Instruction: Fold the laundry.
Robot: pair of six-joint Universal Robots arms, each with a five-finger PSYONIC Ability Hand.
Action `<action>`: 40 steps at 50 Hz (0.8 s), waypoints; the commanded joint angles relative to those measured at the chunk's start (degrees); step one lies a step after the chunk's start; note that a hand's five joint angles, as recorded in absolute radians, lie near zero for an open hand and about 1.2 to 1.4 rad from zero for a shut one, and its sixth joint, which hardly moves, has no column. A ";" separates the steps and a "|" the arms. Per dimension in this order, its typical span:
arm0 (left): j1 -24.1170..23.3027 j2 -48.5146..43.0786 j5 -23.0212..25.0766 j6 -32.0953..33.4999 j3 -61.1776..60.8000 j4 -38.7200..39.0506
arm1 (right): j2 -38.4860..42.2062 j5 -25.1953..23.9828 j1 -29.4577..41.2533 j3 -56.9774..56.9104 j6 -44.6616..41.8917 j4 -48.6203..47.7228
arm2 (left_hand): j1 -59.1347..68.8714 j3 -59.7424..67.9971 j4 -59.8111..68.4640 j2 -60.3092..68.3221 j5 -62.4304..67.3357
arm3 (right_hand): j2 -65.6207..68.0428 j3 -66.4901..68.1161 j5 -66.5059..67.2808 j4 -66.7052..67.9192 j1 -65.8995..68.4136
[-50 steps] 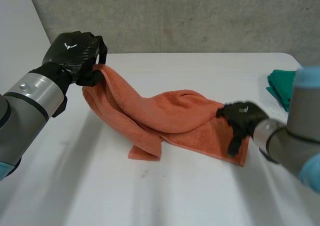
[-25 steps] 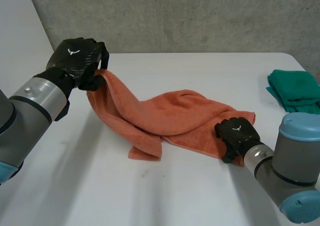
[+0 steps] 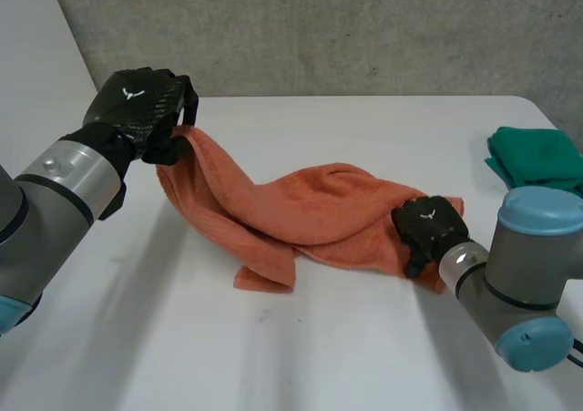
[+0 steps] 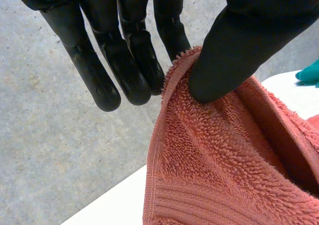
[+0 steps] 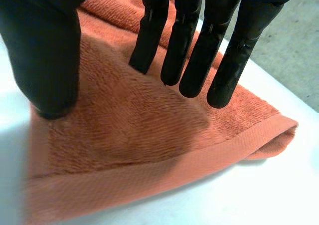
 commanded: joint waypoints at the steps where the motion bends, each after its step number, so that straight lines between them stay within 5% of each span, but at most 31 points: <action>1: -0.01 0.21 0.00 0.00 0.00 -0.01 | 0.26 -0.02 0.08 -2.37 0.08 0.49 | 13.79 11.66 11.11 11.35 14.28 | 6.71 6.31 26.85 6.13 15.84; 9: -0.01 0.03 0.00 0.00 -0.26 0.08 | 1.22 -0.02 0.08 -3.08 0.16 0.58 | 13.79 11.66 11.11 11.35 14.28 | 0.84 0.43 20.97 0.26 9.97; 17: -0.01 -0.23 0.00 0.00 -0.35 0.17 | 0.61 -0.29 0.08 -3.08 0.60 4.26 | 13.79 11.66 11.11 11.35 14.28 | -24.22 -24.62 -4.08 -24.80 -15.08; 24: -0.01 -0.23 0.00 0.00 -0.35 0.17 | 0.52 -0.73 0.17 -3.08 1.04 6.12 | 13.79 11.66 11.11 11.35 14.28 | -24.75 -25.15 -4.61 -25.33 -15.62; 32: -0.01 -0.23 0.00 0.00 -0.35 0.17 | 1.84 -0.99 0.17 -3.08 1.04 5.59 | 13.79 11.66 11.11 11.35 14.28 | -16.85 -17.25 3.28 -17.43 -7.72; 36: -0.09 -0.23 0.00 0.00 -0.35 0.17 | 2.89 -0.99 0.17 -3.69 1.04 5.50 | 13.79 11.66 11.11 11.35 14.28 | 0.43 0.02 20.56 -0.15 9.56; 38: -0.01 -0.23 0.00 0.00 -0.35 0.17 | 3.16 -0.73 0.17 -4.22 1.13 5.41 | 13.79 11.66 11.11 11.35 14.28 | 21.89 21.49 42.02 21.31 31.02; 40: -0.09 -0.23 0.00 0.00 -0.35 0.17 | 2.72 -0.55 -0.09 -4.40 1.04 5.33 | 13.79 11.66 11.11 11.35 14.28 | 21.95 21.55 42.09 21.37 31.09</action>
